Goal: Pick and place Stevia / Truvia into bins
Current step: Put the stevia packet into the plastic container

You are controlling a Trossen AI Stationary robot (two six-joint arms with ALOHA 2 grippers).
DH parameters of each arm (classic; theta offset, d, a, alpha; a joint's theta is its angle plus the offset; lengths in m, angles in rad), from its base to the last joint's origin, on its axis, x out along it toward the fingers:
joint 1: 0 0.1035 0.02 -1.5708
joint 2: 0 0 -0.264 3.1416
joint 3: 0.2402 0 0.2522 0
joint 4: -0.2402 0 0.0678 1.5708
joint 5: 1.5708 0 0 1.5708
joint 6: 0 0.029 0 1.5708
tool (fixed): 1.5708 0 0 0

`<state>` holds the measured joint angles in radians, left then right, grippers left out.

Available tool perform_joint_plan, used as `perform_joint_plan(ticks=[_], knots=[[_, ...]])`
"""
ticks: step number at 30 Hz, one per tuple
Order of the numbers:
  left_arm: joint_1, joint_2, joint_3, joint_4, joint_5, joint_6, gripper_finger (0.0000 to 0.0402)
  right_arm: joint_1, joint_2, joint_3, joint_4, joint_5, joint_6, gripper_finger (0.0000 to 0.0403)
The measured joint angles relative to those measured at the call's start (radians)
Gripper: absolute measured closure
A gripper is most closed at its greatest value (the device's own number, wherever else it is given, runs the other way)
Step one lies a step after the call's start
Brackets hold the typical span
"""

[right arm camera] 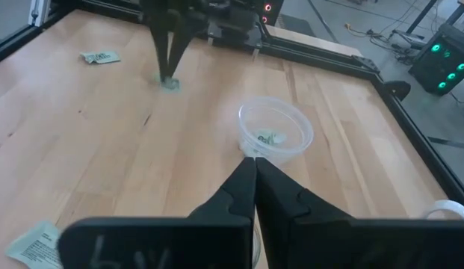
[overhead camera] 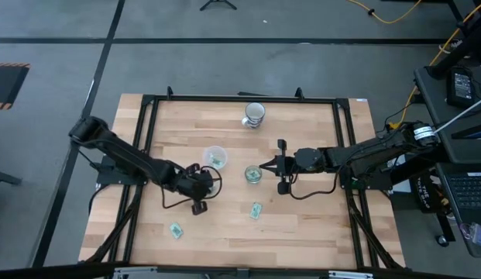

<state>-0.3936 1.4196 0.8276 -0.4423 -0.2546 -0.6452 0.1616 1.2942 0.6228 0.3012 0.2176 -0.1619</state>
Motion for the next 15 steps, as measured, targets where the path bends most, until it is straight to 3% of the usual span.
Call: perform_joint_plan(ticks=[8, 15], knots=[[0.003, -0.098, 0.000, -0.002, -0.018, 0.159, 0.0398, 0.000, 0.000, 0.000, 0.000, 0.000, 0.000, 0.0389], [0.003, -0.153, -0.063, 0.101, -0.033, 0.232, 0.0398, 0.000, 0.000, 0.000, 0.000, 0.000, 0.000, 0.0389]])
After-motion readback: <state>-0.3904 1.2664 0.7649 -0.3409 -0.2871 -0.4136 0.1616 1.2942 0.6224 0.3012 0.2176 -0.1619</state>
